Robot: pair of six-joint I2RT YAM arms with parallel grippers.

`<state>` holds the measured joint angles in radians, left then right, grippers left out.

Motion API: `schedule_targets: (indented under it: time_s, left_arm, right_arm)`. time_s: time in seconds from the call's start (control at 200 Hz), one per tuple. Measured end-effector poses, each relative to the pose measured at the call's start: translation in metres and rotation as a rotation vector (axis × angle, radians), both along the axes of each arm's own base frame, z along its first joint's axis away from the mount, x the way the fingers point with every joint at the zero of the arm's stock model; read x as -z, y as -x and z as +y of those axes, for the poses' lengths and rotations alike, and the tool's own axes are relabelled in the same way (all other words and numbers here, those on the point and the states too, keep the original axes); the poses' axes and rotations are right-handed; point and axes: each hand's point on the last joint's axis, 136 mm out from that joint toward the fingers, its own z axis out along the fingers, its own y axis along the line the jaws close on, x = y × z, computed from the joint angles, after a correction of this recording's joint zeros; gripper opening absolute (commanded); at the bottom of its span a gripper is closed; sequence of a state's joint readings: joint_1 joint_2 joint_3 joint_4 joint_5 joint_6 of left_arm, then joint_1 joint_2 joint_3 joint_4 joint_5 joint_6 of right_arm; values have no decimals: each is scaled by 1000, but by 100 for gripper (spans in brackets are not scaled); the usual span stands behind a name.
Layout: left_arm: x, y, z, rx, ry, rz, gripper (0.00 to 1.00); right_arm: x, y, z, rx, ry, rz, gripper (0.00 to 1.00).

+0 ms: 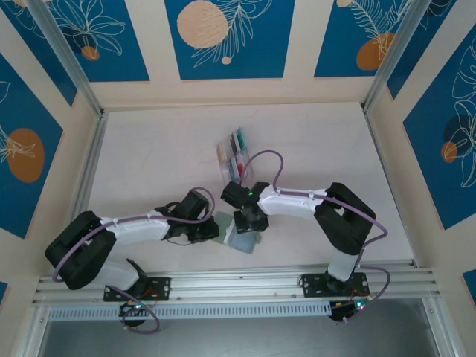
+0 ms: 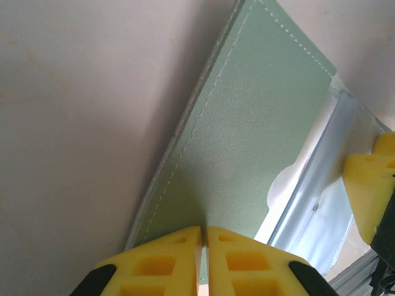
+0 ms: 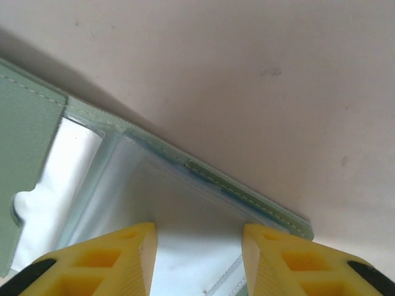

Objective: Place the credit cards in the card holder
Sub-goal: Flip over the card slot in the card holder.

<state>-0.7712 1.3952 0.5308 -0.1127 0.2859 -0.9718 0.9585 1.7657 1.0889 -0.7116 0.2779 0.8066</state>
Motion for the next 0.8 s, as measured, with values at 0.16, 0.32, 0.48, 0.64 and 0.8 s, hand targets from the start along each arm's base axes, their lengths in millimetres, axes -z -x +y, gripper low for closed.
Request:
schedule_targets:
  time_s: [0.16, 0.32, 0.48, 0.64, 0.8]
  left_arm:
    - [1, 0, 0, -6, -3, 1, 11]
    - [2, 1, 0, -16, -6, -1, 11]
    - [2, 1, -3, -20, -7, -9, 11]
    - [2, 4, -12, -18, 5, -17, 10]
    - [4, 4, -15, -60, 18, -10, 9]
  right_arm:
    - [1, 0, 3, -16, 18, -2, 29]
    - [0, 1, 8, -28, 5, -11, 11]
    - [-5, 0, 11, -54, 15, -31, 0]
    - [-16, -5, 19, -83, 5, -44, 0]
    - [-25, -10, 38, -100, -79, -19, 19]
